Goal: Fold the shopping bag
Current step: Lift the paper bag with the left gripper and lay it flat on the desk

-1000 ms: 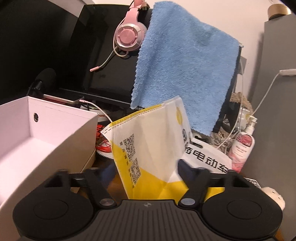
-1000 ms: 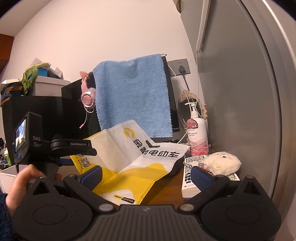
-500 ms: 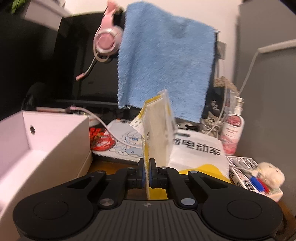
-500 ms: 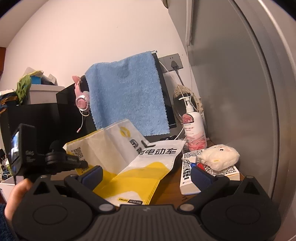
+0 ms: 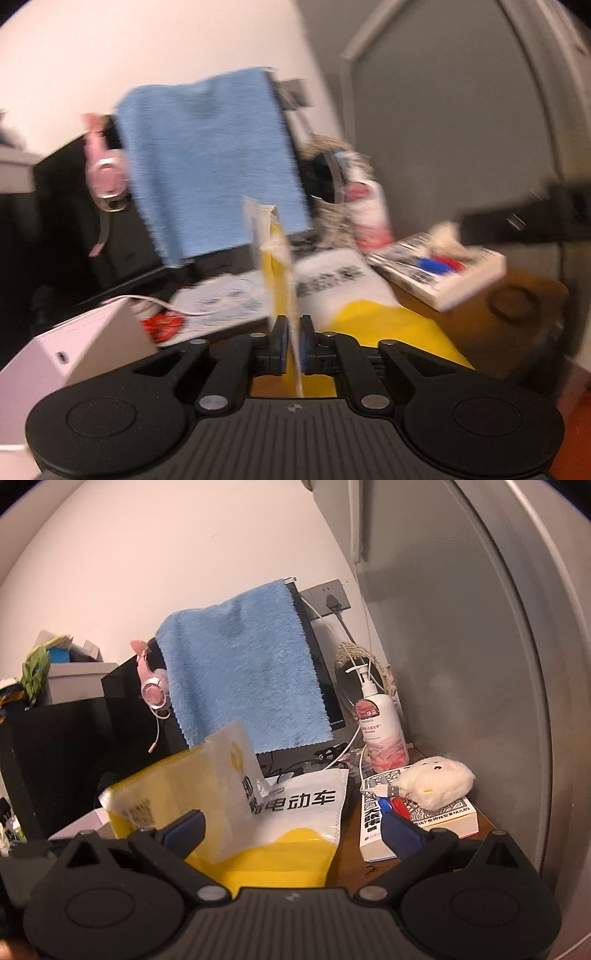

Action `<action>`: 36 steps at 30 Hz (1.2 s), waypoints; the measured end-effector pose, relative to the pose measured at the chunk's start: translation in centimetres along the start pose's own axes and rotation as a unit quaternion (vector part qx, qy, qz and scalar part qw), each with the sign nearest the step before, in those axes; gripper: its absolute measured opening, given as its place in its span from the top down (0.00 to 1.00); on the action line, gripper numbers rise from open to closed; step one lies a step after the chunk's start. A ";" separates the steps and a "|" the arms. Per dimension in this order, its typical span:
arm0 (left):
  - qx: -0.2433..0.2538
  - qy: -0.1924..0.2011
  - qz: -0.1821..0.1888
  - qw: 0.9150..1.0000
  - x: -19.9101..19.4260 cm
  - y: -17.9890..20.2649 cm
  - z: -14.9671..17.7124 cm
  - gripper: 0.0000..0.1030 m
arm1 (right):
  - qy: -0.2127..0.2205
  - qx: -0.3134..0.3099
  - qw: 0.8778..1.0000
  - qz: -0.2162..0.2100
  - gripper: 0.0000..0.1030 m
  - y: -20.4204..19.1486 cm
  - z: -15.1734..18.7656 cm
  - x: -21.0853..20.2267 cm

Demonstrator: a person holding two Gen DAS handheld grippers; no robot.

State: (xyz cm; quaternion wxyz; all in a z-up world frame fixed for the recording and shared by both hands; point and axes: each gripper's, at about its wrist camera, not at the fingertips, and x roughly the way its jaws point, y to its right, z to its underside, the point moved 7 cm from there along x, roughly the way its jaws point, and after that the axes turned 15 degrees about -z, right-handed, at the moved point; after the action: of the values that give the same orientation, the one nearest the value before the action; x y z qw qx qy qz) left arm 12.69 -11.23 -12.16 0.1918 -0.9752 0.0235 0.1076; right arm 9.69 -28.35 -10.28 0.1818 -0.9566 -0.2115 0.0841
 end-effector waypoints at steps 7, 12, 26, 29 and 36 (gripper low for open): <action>-0.018 -0.058 0.101 0.993 2.1 3.5 0.7 0.72 | 0.006 0.011 1.000 0.017 0.01 1.1 -0.1 -0.7; -0.061 -0.119 0.173 0.976 3.8 4.6 1.8 0.62 | 0.005 0.021 0.999 0.024 0.01 2.0 0.0 -0.8; -0.159 -0.143 0.273 0.938 1.2 1.3 1.4 0.41 | 0.003 0.039 0.999 0.026 0.01 3.0 0.2 -0.9; -0.174 -0.133 0.279 0.935 0.3 -0.1 0.5 0.41 | 0.001 0.049 0.998 0.025 0.01 3.2 0.2 -0.8; -0.218 -0.107 0.222 0.944 2.9 -3.8 -1.3 0.55 | -0.024 0.079 0.996 0.017 0.16 3.8 0.8 -0.3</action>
State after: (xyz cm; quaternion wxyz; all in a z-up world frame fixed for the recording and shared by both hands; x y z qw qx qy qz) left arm 16.10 -8.24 -10.21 -0.0527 -0.9458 0.1951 0.2541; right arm 10.61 -31.44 -12.41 0.2503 -0.9404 -0.1927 0.1262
